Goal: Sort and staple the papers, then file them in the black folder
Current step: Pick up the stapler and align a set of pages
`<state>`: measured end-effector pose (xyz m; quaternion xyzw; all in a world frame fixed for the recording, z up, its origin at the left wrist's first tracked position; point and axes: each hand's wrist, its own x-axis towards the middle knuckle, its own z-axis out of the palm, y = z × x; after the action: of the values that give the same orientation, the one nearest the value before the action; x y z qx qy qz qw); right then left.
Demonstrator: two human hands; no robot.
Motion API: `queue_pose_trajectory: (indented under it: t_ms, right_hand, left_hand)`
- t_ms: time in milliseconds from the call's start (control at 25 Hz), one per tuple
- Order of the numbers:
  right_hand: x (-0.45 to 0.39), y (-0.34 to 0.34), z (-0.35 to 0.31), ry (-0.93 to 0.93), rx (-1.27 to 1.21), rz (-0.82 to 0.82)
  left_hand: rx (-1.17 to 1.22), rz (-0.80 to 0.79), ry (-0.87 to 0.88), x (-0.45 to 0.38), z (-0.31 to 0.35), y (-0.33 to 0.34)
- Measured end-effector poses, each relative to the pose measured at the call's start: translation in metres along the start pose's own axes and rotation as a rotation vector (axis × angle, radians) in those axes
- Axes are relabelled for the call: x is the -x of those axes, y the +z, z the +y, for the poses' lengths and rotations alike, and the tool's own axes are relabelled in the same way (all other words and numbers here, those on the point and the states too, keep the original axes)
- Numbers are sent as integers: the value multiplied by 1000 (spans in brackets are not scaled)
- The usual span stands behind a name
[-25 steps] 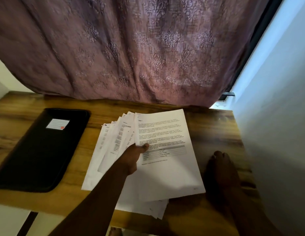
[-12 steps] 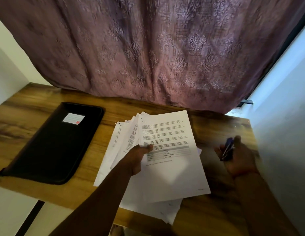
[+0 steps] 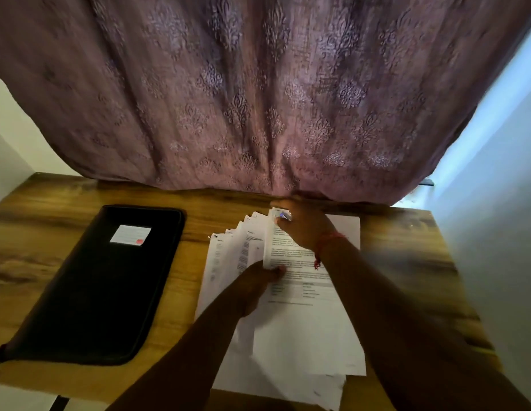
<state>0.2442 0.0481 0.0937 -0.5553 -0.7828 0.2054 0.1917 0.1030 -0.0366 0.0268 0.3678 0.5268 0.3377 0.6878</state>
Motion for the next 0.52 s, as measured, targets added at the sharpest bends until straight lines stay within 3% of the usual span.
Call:
queue_pose_trajectory:
  t_ms: [400,440,520]
  right_hand:
    - [-11,16,-8,25,87,-51]
    - [-10,13,-8,39,68,-22]
    - [-1,4,-2,119,-13,192]
  left_hand:
    - [-15,-67,-38,-14,3,-27]
    - [-32,-82,-19,-13,4,-28]
    - [-81,-101,32,-13,8,-31]
